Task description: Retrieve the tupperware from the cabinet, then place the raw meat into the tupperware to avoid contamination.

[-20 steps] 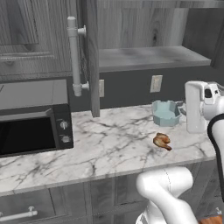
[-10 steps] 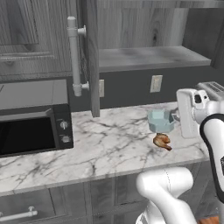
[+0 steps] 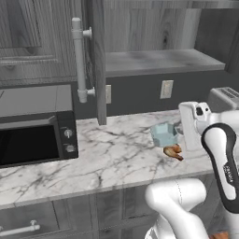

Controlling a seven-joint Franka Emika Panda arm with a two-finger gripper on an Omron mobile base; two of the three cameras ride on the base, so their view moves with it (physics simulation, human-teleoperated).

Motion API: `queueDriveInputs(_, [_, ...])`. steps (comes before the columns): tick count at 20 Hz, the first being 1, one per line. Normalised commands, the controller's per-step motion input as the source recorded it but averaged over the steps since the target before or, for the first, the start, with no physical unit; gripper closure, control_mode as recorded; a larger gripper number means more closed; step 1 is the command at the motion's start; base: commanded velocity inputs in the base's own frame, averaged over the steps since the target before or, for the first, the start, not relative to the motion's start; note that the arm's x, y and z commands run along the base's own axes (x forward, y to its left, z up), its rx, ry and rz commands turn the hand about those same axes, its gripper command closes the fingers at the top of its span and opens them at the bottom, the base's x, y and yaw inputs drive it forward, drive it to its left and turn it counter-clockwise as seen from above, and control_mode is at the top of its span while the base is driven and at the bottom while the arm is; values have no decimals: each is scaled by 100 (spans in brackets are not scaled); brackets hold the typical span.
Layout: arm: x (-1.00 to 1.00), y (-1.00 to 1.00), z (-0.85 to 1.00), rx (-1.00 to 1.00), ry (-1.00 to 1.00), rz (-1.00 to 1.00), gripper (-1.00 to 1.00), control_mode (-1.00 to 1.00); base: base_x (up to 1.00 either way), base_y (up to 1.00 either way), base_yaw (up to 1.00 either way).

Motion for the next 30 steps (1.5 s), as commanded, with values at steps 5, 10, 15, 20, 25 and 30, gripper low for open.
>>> queueDriveInputs(5, [36,7,-37,-2,-1,0,100,-100,0,0,0])
queueDriveInputs(10, [36,12,-32,-5,-3,-2,100,-100,0,0,0])
queueDriveInputs(15, [33,12,-31,-4,0,-2,100,-100,0,0,0])
queueDriveInputs(20, [26,10,-35,-3,-1,-3,100,-100,0,0,0])
queueDriveInputs(25, [24,8,-38,-1,-1,-2,100,-100,0,0,0])
queueDriveInputs(30, [20,8,-38,0,0,-2,100,-100,0,0,0])
